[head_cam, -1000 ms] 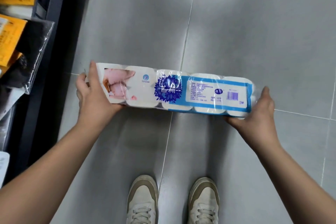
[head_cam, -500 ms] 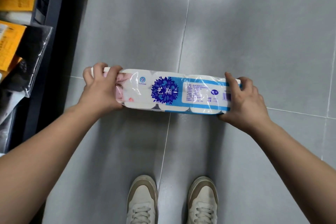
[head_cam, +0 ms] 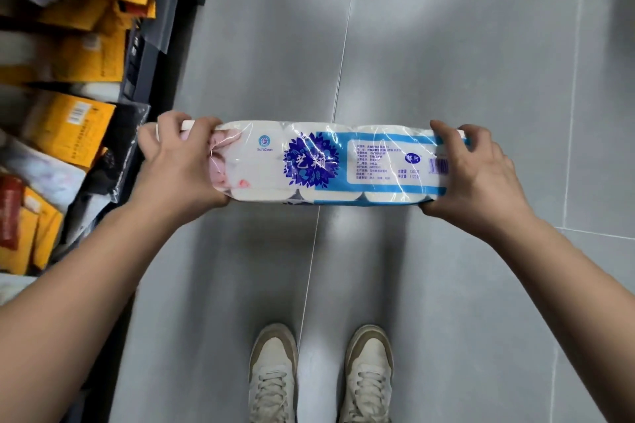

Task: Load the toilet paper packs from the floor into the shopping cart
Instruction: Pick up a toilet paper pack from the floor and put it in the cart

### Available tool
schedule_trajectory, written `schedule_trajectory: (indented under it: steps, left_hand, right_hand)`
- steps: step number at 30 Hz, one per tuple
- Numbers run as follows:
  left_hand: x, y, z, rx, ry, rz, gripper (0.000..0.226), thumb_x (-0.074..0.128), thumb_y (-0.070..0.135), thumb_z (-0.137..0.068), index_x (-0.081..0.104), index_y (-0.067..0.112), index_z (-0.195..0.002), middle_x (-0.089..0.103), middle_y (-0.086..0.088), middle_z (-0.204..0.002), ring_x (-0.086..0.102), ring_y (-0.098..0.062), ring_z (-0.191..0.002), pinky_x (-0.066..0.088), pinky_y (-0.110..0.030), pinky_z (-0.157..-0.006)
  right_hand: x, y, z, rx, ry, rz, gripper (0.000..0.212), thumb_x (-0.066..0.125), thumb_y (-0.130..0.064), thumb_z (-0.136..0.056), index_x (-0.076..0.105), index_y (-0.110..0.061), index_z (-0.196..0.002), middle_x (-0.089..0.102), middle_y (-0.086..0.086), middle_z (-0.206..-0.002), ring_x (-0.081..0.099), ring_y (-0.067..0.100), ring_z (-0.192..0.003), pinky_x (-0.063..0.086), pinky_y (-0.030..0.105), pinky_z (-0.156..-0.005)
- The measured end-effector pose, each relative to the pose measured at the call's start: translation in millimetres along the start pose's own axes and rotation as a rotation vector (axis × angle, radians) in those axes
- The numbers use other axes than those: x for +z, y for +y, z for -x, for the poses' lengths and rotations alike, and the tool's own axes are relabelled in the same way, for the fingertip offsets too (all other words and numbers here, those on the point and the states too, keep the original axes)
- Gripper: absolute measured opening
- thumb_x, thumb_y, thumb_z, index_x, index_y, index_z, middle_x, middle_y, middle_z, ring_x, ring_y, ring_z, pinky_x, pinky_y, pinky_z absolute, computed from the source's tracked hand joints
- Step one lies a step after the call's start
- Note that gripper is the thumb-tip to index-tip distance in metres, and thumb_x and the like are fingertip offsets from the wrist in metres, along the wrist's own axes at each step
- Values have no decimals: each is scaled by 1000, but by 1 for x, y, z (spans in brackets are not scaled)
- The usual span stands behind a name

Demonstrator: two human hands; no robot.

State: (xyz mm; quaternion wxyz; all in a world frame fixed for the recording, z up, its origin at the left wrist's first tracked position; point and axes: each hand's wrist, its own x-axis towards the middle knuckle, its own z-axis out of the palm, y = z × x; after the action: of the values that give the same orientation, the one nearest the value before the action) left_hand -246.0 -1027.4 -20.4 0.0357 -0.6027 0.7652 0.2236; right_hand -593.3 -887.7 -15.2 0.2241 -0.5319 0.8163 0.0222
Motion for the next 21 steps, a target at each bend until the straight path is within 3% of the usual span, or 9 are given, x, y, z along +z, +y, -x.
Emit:
schedule_trajectory:
  steps: [6, 11, 16, 21]
  left_hand:
    - [-137, 53, 34, 7, 86, -35, 100, 94, 30, -54, 44, 32, -141, 31, -11, -139, 27, -41, -130, 39, -50, -106]
    - [-272, 105, 76, 20, 104, -33, 108, 92, 47, -48, 43, 37, -143, 35, -11, -138, 32, -40, -132, 36, -48, -110]
    - [-413, 164, 127, 57, 193, -44, 113, 97, 38, -49, 41, 42, -148, 36, -5, -139, 27, -33, -134, 35, -47, -110]
    - [-549, 199, 185, 68, 281, -17, 120, 97, 33, -45, 39, 48, -149, 37, -2, -139, 31, -30, -132, 27, -36, -110]
  right_hand:
    - [-138, -24, 35, -56, 82, -15, 112, 88, -37, -56, 33, -31, -153, 41, 19, -144, 50, 46, -121, 40, 52, -105]
    - [-275, -46, 79, -103, 149, -58, 113, 86, -40, -52, 34, -33, -152, 44, 20, -141, 50, 46, -121, 42, 53, -106]
    - [-422, -65, 138, -146, 212, -42, 121, 86, -43, -50, 28, -37, -156, 41, 19, -143, 44, 42, -133, 40, 54, -111]
    - [-551, -92, 200, -227, 341, -23, 119, 60, -67, -42, 24, -42, -153, 41, 12, -139, 45, 35, -133, 44, 52, -109]
